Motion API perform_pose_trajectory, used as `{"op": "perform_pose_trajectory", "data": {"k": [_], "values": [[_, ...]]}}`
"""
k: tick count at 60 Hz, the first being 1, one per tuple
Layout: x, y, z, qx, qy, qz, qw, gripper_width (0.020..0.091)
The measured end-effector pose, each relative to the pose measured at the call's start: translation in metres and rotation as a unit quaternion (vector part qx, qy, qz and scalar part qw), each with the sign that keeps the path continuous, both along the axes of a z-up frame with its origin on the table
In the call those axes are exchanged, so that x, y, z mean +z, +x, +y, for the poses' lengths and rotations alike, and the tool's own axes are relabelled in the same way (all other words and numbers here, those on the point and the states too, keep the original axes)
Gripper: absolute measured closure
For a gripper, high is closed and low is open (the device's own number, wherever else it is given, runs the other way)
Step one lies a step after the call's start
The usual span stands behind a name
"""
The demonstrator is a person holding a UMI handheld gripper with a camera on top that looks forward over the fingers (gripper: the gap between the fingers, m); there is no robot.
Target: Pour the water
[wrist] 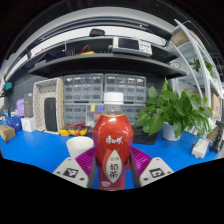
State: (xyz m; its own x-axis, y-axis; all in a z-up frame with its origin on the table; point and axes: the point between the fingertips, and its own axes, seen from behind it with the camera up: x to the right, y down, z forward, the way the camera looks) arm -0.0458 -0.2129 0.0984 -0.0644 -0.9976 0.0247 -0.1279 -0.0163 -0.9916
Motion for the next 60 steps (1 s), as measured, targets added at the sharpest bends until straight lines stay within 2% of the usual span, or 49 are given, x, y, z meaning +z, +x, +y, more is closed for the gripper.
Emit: {"op": "perform_pose_trajectory", "data": {"k": [2,4,14,27,33,45,60], "values": [[-0.001,0.002,0.003,0.005,-0.003,0.001,1.000,0.0644],[0.001,0.003,0.005,0.008,-0.001,-0.003,1.000,0.0660],[0.003,0.003,0.011,0.019,-0.035,-0.027,0.999,0.0839],[0.001,0.009,0.019,0.053,-0.052,-0.011,0.997,0.0842],[0.003,0.011,0.018,0.073,-0.097,0.007,0.993,0.0841],[0.015,0.041,-0.010,0.093,-0.338,0.030,0.936,0.0840],[0.038,0.094,-0.030,0.094,-0.618,0.043,0.780,0.0843]]}}
